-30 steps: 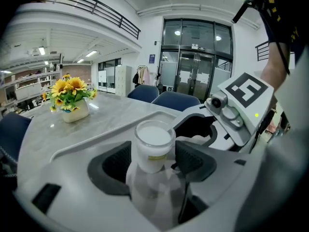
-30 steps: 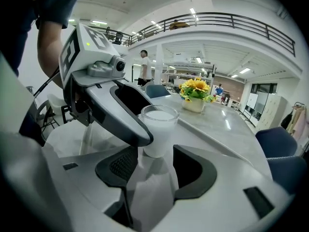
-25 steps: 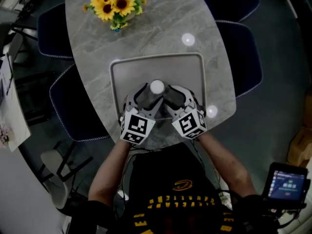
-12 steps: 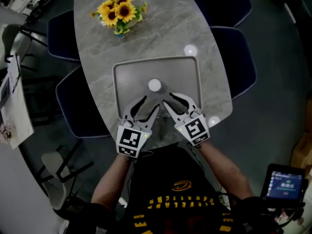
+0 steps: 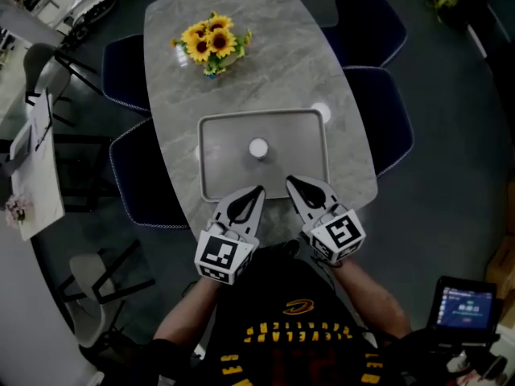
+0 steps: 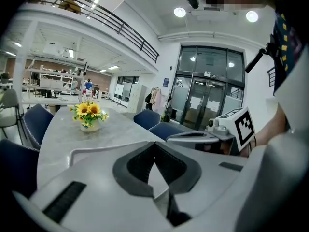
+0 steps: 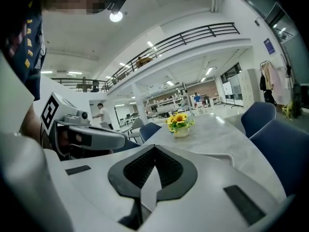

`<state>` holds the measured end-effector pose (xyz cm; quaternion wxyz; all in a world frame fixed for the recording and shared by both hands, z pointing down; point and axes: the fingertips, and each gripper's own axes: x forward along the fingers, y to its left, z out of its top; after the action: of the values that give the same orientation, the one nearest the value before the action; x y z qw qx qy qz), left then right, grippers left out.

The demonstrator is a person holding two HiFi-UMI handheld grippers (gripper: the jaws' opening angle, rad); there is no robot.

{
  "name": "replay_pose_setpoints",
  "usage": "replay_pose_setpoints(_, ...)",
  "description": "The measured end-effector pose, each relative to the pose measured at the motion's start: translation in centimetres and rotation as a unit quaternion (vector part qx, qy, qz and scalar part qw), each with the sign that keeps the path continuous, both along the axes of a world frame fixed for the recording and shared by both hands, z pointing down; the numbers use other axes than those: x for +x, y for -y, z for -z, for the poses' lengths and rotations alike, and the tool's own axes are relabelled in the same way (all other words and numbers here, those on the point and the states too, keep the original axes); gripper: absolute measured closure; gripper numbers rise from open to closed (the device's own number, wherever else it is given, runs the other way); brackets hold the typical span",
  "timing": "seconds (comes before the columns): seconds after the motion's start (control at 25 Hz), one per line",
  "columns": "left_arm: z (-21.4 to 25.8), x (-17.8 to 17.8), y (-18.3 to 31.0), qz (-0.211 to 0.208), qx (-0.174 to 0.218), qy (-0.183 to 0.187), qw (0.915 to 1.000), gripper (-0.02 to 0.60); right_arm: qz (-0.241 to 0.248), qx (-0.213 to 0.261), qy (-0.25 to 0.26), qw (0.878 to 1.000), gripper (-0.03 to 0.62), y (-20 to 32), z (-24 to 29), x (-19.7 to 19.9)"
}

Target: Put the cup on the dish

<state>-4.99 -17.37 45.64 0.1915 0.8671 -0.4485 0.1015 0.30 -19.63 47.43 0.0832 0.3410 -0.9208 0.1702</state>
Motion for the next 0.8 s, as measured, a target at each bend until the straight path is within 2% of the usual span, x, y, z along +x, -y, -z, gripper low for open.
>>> replay_pose_setpoints(0.2, 2.3, 0.8, -0.9, 0.02, 0.005, -0.014, 0.9997, 0.58, -0.014, -0.007, 0.023, 1.0, 0.588, -0.9, 1.3, 0.7)
replay_pose_setpoints(0.4, 3.9, 1.7, -2.9, 0.028, 0.007, -0.029, 0.9991, 0.58, -0.015, 0.012, 0.058, 0.998, 0.588, -2.9, 4.4, 1.3)
replay_pose_setpoints(0.64, 7.8, 3.1, -5.1, 0.032, 0.04, -0.017, 0.9985, 0.58, -0.012, 0.047, 0.082, 0.995, 0.588, -5.7, 8.7, 2.1)
replay_pose_setpoints(0.8, 8.9, 4.7, -7.1, 0.013, 0.07, -0.019, 0.9973, 0.58, -0.016, 0.059, 0.094, 0.994, 0.588, -6.9, 10.3, 3.2)
